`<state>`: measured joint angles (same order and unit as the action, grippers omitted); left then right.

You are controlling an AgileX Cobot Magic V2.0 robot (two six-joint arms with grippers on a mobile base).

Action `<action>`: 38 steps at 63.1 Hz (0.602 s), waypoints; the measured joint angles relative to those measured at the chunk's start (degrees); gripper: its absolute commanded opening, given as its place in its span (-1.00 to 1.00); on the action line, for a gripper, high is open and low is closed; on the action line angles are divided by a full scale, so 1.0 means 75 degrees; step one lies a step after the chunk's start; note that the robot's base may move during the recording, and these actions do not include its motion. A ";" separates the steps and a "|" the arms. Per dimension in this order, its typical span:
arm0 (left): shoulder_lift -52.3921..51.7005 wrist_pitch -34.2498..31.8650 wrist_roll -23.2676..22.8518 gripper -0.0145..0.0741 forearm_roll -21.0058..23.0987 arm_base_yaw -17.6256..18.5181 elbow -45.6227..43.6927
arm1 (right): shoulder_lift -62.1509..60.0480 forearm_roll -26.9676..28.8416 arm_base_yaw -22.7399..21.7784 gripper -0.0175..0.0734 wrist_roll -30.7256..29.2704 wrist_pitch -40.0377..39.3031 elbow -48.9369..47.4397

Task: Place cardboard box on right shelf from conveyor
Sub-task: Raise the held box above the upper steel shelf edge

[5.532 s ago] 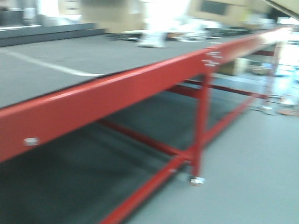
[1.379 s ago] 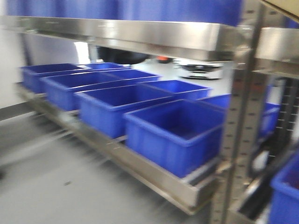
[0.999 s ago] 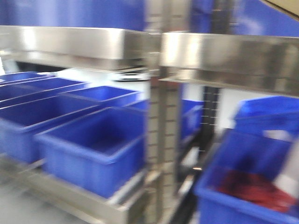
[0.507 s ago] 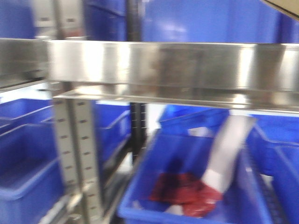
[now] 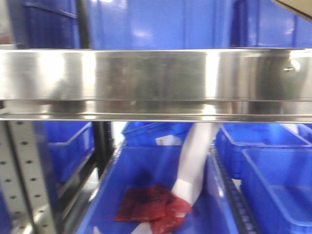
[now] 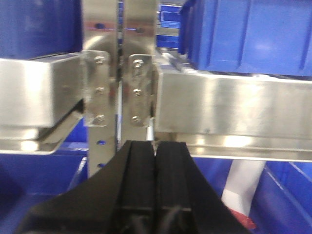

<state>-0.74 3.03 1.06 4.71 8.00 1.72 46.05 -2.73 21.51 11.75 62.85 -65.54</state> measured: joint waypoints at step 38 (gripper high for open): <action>0.0000 0.0000 0.0000 -0.94 0.0000 0.0000 0.0000 | 0.0000 0.0000 0.0000 -0.21 0.0000 0.0017 0.0000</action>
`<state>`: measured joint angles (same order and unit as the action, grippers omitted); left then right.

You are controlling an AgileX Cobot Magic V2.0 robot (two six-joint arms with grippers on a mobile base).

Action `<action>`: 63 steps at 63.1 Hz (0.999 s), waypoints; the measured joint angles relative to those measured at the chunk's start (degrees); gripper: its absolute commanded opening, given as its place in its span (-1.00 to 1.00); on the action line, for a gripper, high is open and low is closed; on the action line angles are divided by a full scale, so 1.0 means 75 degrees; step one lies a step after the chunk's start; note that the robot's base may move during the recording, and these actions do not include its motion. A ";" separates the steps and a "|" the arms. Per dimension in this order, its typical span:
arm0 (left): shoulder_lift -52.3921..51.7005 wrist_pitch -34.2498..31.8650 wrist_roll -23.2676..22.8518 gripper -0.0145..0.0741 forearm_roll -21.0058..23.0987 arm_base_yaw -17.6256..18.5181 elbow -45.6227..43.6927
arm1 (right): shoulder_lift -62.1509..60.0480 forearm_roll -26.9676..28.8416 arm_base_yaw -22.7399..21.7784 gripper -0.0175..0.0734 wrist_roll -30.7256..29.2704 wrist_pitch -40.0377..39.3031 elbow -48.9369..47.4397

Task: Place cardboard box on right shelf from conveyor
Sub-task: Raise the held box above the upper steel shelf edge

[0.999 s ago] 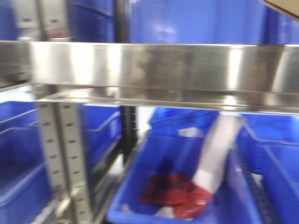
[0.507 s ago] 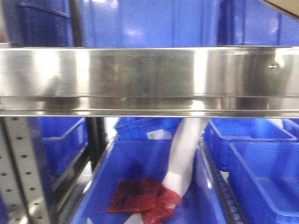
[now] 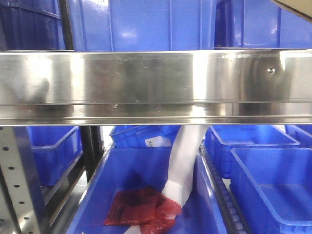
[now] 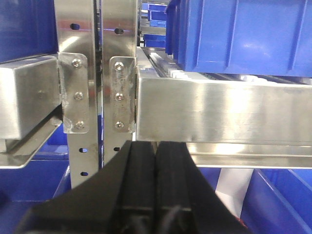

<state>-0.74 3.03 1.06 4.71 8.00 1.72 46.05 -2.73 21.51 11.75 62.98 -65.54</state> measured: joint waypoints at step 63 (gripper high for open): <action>0.0000 0.0000 0.0000 -0.94 0.0000 0.0000 0.0000 | 0.1444 0.0000 0.0000 -0.33 -0.0700 -0.0866 -0.1289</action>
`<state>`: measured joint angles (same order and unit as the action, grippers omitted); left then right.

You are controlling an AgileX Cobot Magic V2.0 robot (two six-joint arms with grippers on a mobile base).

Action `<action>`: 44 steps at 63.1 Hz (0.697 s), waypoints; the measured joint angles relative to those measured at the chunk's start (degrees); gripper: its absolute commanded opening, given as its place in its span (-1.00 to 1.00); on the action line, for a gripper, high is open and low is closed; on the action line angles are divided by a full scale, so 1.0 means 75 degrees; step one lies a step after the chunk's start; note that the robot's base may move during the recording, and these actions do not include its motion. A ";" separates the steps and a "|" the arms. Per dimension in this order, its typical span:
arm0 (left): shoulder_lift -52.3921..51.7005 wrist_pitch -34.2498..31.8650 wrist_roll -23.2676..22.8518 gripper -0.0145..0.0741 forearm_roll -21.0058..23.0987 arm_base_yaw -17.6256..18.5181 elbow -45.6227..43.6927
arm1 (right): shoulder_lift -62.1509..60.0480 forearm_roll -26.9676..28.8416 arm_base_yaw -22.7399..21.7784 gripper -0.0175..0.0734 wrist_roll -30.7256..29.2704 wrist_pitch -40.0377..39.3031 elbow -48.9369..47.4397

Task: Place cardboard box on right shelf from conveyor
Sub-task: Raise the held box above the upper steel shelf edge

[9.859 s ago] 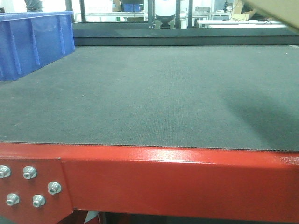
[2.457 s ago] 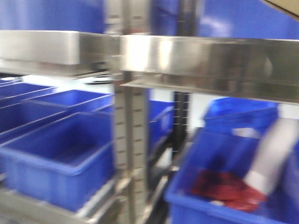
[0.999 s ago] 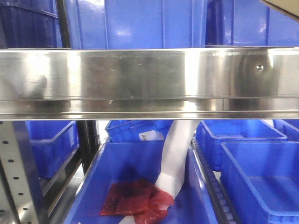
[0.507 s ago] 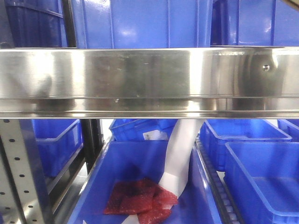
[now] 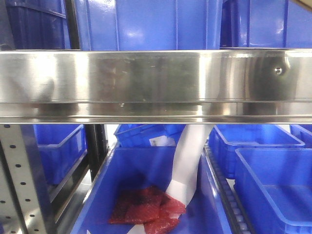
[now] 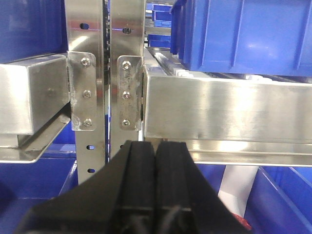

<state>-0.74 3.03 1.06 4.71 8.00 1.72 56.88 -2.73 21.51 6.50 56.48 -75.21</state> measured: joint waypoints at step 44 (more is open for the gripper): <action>0.0000 0.0000 0.0000 -0.94 0.0000 0.0000 0.0000 | 0.4184 0.2402 0.0000 -0.33 -0.4976 0.1187 -0.4216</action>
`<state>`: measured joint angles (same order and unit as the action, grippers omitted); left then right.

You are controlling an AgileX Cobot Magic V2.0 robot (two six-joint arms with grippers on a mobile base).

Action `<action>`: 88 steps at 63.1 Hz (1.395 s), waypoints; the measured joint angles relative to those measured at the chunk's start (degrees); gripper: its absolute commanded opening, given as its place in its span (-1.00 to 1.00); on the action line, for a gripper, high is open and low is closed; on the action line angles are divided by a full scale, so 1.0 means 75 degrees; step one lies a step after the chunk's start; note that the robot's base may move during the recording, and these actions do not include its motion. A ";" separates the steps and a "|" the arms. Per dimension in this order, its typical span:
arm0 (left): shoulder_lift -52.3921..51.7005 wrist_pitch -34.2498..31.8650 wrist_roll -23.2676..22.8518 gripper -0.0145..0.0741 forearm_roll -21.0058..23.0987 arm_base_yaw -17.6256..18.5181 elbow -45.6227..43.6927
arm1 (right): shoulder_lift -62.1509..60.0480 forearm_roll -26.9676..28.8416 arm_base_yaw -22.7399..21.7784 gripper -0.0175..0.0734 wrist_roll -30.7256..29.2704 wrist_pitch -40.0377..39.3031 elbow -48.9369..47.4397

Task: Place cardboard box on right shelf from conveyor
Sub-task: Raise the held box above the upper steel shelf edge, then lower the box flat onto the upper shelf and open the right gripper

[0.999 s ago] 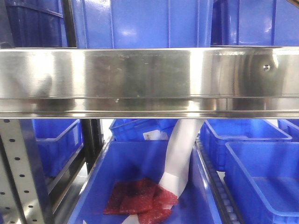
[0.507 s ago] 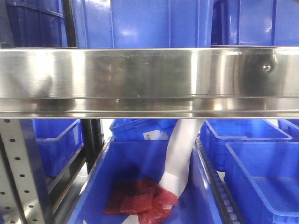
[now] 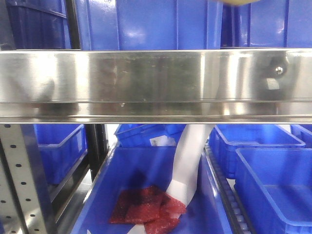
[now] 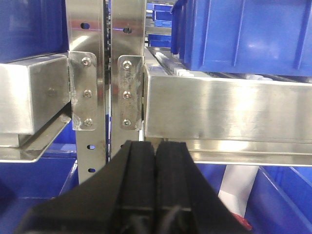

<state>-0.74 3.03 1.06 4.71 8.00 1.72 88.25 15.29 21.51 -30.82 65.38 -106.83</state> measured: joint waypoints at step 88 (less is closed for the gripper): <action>0.0000 0.0000 0.0000 -0.94 0.0000 0.0000 0.0000 | 0.2330 0.0814 -0.0014 -0.10 -0.4641 0.0668 -0.0941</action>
<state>-0.74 3.03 1.06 4.71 8.00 1.72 105.73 21.39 21.41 -65.63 70.39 -113.89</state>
